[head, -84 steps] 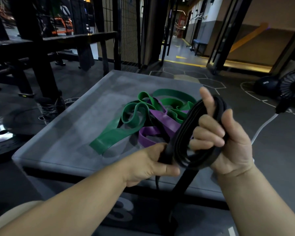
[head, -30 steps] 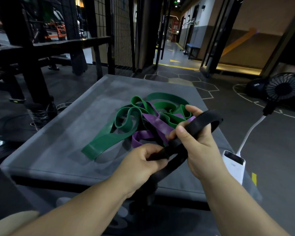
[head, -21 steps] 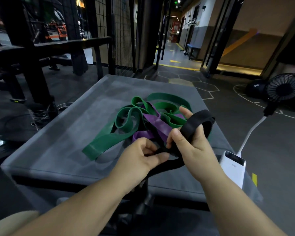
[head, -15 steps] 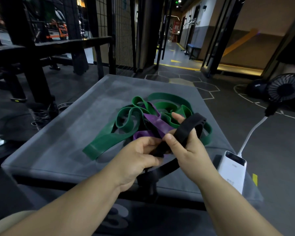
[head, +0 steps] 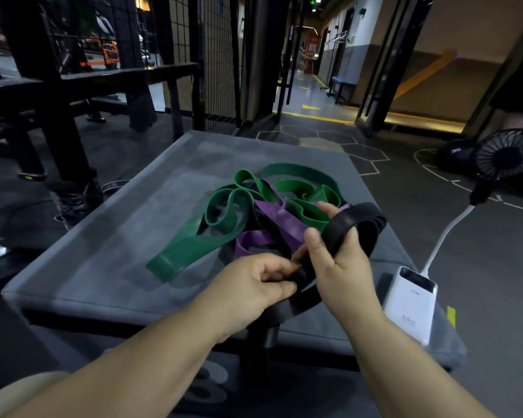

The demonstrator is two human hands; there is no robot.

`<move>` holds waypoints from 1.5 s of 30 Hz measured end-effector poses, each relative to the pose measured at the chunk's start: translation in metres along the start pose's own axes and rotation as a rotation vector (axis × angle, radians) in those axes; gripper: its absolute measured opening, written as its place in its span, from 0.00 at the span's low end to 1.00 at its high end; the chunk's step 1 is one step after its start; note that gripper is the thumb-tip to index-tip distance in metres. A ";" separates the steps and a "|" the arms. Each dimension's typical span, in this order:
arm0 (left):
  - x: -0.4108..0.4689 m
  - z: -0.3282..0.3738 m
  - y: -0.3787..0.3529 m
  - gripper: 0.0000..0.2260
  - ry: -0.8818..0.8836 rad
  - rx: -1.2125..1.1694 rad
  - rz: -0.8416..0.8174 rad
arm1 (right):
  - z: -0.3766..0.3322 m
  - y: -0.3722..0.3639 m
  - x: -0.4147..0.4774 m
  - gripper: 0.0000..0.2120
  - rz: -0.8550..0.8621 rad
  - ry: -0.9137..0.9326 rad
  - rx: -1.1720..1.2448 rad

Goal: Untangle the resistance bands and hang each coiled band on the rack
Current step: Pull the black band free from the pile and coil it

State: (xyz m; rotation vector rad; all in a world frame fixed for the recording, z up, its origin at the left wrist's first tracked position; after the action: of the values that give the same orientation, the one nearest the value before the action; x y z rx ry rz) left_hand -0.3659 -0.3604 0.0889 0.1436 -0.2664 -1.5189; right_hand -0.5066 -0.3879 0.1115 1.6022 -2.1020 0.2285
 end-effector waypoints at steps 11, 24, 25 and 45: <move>0.011 0.014 0.025 0.09 -0.006 -0.352 0.151 | 0.001 -0.026 -0.020 0.24 -0.401 -0.038 -0.055; 0.006 0.006 0.008 0.24 0.005 -0.147 -0.176 | 0.002 -0.005 -0.002 0.14 -0.107 -0.219 0.251; 0.006 0.004 0.008 0.26 0.006 -0.134 -0.182 | 0.001 -0.004 -0.001 0.14 -0.099 -0.235 0.263; 0.028 -0.002 0.031 0.17 0.326 -0.528 -0.039 | 0.010 0.005 0.015 0.08 -0.184 -0.372 0.273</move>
State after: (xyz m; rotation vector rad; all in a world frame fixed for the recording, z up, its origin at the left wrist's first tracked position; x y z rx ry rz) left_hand -0.3346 -0.3871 0.0978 -0.0262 0.3990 -1.5292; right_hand -0.5170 -0.4038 0.1105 2.1263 -2.2473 0.1710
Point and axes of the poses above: each hand's wrist, its own x-axis towards the middle knuckle, its own y-axis out of the back of the hand, z = x × y, the point moved 6 cm from there along x, towards the middle knuckle, and after that the axes turned 13 degrees about z, right-handed, at the moved point
